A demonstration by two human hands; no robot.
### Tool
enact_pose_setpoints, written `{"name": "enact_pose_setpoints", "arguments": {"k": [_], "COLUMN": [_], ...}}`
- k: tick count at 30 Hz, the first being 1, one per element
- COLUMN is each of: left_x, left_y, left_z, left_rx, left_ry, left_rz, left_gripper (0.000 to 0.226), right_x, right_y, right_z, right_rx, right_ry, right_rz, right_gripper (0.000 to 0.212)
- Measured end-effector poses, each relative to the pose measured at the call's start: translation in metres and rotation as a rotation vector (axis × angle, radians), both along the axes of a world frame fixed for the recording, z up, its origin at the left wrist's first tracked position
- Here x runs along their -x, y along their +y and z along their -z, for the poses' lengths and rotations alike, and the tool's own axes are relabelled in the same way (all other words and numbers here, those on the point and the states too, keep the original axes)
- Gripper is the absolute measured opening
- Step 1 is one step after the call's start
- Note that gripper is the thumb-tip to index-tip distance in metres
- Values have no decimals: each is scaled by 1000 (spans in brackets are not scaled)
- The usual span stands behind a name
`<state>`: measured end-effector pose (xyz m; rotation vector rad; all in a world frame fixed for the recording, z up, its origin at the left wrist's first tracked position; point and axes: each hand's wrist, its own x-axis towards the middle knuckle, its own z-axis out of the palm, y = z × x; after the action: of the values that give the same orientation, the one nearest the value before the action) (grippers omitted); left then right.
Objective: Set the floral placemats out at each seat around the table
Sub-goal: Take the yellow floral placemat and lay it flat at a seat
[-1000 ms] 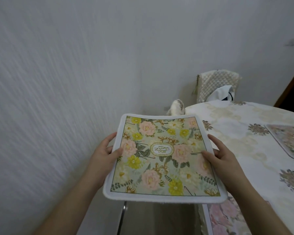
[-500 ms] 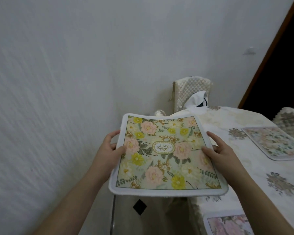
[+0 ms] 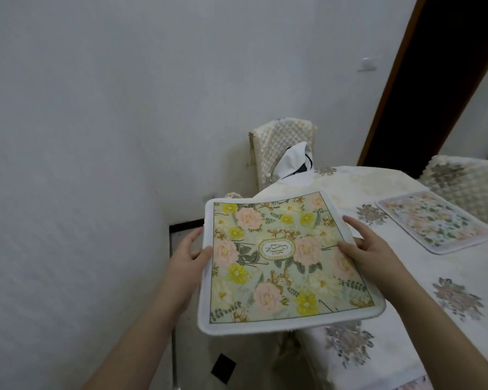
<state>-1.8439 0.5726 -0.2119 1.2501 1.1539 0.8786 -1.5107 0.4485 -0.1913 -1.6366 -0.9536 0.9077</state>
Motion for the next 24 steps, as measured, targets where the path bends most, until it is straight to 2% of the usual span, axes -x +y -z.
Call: {"name": "enact_pose_setpoints", "arguments": {"k": [13, 20, 24], "left_x": [-95, -144, -170], "left_y": [103, 130, 145], "left_z": [21, 38, 55], "left_rx": [102, 184, 236], "left_ry": [124, 113, 109], "left_rz": [185, 351, 463], "left_gripper": [27, 29, 28], "right_x": [-91, -125, -135], "right_y": [73, 72, 71], "right_z": [25, 32, 37], "right_rx": [118, 213, 312], "right_ry": [-6, -75, -200], "right_rz": [98, 197, 270], "right_gripper": [60, 51, 49]}}
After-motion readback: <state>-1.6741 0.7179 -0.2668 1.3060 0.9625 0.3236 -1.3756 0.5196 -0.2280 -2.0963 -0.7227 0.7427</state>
